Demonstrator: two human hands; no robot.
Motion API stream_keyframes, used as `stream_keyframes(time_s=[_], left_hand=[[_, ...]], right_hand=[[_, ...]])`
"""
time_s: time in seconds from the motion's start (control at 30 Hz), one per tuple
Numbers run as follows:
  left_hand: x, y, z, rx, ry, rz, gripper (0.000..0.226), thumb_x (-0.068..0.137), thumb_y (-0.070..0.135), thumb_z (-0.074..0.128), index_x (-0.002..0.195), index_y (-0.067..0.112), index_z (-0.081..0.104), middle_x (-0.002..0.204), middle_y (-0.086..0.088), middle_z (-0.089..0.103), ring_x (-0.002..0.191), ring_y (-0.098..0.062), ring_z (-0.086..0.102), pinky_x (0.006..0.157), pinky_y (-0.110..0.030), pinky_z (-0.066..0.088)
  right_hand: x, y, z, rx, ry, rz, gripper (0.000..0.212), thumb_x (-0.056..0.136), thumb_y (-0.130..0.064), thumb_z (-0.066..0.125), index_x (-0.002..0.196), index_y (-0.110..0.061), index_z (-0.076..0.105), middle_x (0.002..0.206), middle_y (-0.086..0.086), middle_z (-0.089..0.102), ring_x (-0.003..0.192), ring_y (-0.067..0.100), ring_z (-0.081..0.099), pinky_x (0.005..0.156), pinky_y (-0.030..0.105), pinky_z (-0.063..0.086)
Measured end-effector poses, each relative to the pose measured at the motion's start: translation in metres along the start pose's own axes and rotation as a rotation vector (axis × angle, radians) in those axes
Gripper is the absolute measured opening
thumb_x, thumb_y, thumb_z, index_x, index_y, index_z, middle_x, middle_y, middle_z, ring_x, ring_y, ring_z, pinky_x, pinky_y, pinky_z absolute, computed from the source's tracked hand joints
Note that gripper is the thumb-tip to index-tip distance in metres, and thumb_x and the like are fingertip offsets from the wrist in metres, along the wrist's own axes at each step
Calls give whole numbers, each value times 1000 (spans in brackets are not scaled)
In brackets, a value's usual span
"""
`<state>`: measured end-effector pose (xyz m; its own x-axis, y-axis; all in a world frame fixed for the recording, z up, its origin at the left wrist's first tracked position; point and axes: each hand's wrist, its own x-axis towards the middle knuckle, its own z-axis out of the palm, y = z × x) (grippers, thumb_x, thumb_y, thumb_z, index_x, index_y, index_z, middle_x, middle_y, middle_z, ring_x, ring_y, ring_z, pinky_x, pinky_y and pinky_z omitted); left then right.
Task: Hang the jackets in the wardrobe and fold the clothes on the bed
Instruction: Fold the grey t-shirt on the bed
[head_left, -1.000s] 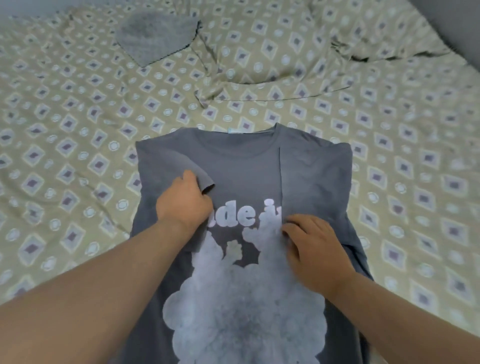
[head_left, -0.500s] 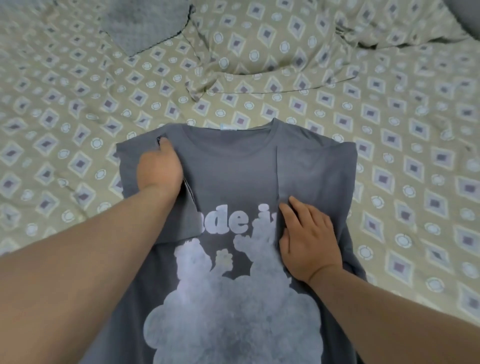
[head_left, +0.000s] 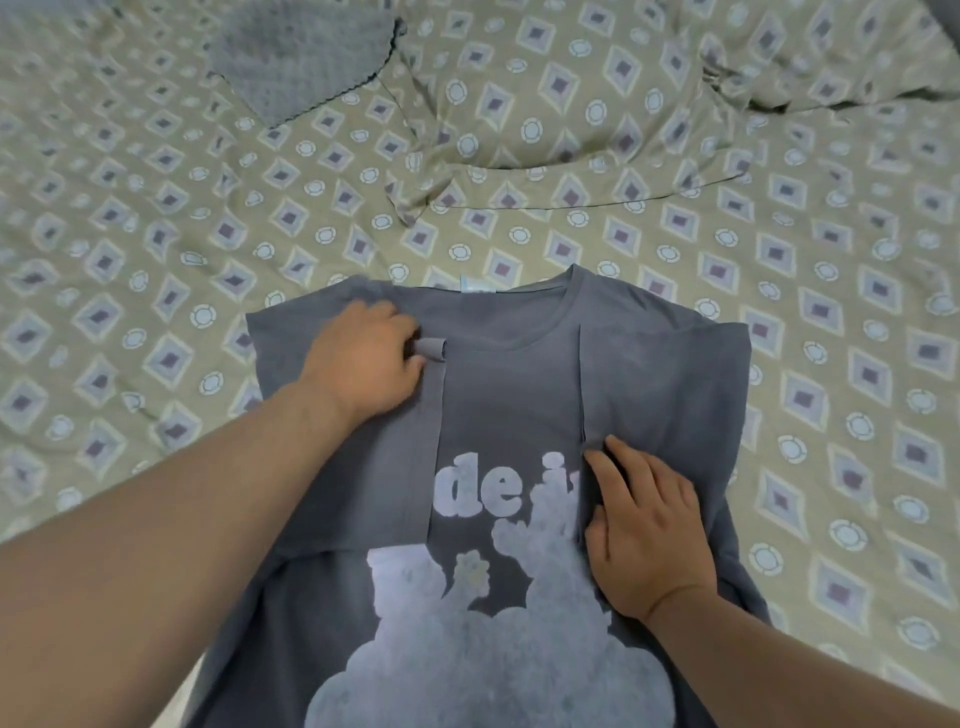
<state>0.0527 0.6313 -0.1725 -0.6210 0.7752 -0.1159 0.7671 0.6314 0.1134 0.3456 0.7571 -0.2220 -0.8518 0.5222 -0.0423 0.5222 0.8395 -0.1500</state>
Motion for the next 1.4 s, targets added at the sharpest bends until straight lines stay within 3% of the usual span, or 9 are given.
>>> stream_keyframes(time_s=[0.13, 0.23, 0.37, 0.5, 0.57, 0.67, 0.83, 1.07, 1.4], left_hand=[[27, 12, -24, 313, -156, 136, 20, 84, 33, 59, 67, 26, 52, 84, 5, 54, 85, -21, 49, 81, -35, 37], [39, 12, -25, 193, -367, 98, 25, 91, 23, 52, 68, 25, 41, 75, 6, 52, 73, -17, 50, 68, -33, 40], [52, 2, -24, 108, -303, 101, 28, 92, 29, 57, 70, 24, 39, 73, 8, 50, 65, -9, 45, 59, -32, 33], [46, -3, -18, -61, -213, 91, 26, 81, 26, 74, 93, 25, 51, 91, 4, 58, 90, -24, 57, 78, -37, 43], [33, 0, -12, 12, -4, 113, 51, 74, 18, 78, 120, 18, 56, 114, -9, 56, 106, -33, 52, 93, -43, 38], [-13, 18, 8, -44, 221, 46, 64, 74, 23, 70, 134, 7, 53, 138, -22, 46, 127, -40, 40, 109, -49, 29], [-99, 40, 62, 4, -26, -70, 79, 95, 63, 24, 154, 10, 22, 161, -6, 19, 149, -21, 16, 121, -39, 3], [-110, 4, 64, -4, 15, -209, 80, 94, 59, 24, 156, 9, 20, 162, -9, 17, 150, -20, 14, 122, -35, -4], [-133, -24, 68, 22, -1, -400, 82, 93, 57, 18, 156, 6, 15, 163, -12, 14, 151, -27, 11, 122, -43, 6]], right_hand=[[0, 2, 2, -2, 10, 3, 54, 84, -35, 39, 128, -14, 62, 134, 8, 60, 113, 30, 58, 94, 47, 50], [1, 2, 3, 1, 8, 3, 54, 83, -35, 40, 128, -14, 62, 133, 7, 60, 113, 28, 57, 94, 46, 50], [1, 4, 6, 20, 13, -3, 52, 84, -35, 41, 128, -16, 60, 134, 6, 59, 114, 27, 56, 94, 46, 50], [1, 5, 7, -1, 8, -6, 51, 84, -37, 41, 129, -19, 58, 134, 4, 59, 116, 24, 53, 95, 45, 50], [2, 5, 8, -9, 9, -9, 52, 84, -37, 41, 128, -19, 60, 134, 4, 60, 115, 24, 54, 96, 45, 50], [2, 5, 9, 6, 26, -9, 51, 84, -36, 40, 128, -18, 59, 134, 5, 59, 117, 23, 48, 98, 44, 48], [2, 4, 8, 13, 30, -8, 51, 84, -36, 41, 128, -17, 59, 134, 7, 60, 117, 23, 46, 95, 46, 50], [2, 4, 8, -6, 20, 3, 54, 83, -35, 39, 127, -14, 62, 133, 9, 60, 115, 26, 50, 93, 48, 50], [4, 0, -1, 2, -33, 8, 55, 83, -35, 39, 126, -12, 64, 132, 10, 61, 114, 30, 56, 92, 49, 51]])
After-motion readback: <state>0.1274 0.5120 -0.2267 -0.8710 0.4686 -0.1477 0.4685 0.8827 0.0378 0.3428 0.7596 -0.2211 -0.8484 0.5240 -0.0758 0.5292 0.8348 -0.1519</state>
